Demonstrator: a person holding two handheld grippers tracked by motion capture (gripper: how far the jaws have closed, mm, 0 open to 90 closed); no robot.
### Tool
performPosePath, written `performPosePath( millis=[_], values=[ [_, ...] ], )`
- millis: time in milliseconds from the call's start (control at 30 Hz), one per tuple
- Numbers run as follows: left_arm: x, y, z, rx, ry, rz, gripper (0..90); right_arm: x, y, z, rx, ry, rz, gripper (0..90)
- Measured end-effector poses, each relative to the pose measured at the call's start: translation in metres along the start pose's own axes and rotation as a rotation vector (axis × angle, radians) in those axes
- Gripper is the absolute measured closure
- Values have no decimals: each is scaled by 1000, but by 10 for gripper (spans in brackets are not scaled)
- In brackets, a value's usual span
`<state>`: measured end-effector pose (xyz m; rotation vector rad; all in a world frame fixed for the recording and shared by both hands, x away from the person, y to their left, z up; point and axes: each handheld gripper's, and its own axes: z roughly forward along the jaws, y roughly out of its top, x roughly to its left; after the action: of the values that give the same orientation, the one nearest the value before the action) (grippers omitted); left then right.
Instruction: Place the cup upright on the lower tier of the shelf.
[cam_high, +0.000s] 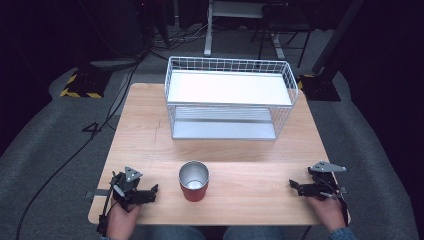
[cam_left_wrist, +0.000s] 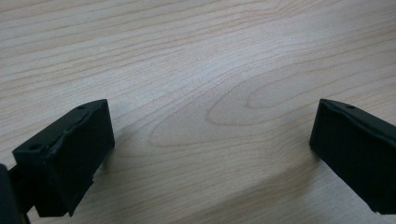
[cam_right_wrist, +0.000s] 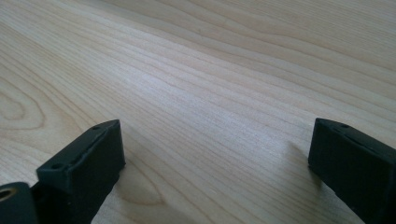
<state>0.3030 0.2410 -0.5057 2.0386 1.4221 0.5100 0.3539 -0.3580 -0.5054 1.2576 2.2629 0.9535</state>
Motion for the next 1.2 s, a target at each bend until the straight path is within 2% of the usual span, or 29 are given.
performPosePath(
  millis=[167,267,400,767,867,1067,1200],
  values=[
    [2,0,-2,-4,13,-19,21,0,0,0,1,3,-2,30],
    [3,1,-6,-44,2,-41,20,0,0,0,1,4,-2,28],
    [2,5,-17,-96,-8,-43,0,0,0,0,2,5,-3,26],
    [-10,10,-38,-163,-68,-43,0,1,0,0,1,7,-8,25],
    [-15,8,-50,-189,-83,-36,0,1,0,0,1,8,-8,25],
    [-21,4,-58,-198,-112,-42,0,1,0,1,0,9,-8,25],
    [-26,2,-67,-228,-138,-49,0,1,0,0,1,7,-7,25]
  ],
)
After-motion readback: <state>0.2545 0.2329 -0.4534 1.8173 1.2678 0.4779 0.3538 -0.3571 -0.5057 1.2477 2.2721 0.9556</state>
